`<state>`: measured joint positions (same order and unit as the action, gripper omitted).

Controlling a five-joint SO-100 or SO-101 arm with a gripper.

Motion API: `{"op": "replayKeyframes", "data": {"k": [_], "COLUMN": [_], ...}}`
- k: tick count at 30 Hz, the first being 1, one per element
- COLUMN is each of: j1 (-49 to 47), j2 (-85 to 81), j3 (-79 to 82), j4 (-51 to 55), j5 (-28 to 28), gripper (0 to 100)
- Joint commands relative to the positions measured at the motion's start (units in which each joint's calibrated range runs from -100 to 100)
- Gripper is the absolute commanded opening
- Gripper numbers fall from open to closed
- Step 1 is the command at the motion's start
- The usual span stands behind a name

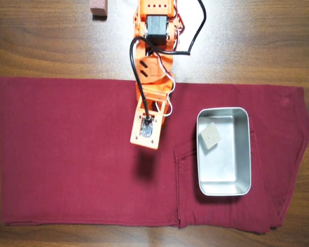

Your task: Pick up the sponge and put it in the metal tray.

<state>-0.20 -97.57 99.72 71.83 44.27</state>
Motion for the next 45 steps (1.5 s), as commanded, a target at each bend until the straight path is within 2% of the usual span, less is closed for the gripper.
{"op": "replayKeyframes", "data": {"k": [1,4,9,12,17,45], "j1": [-1.53,-3.06,-8.44,-8.53,-8.05,-8.05], "j2": [-0.74,-0.74,-0.74,-0.74,-0.74,-0.74], "j3": [0.28,0.28,0.28,0.28,0.28,0.28], "j4": [9.45,16.83,22.08,28.08,28.08,28.08], "j5": [-1.27,-1.32,-1.22,1.51,1.81,1.81], "gripper": [0,0,0,0,3,3]}}
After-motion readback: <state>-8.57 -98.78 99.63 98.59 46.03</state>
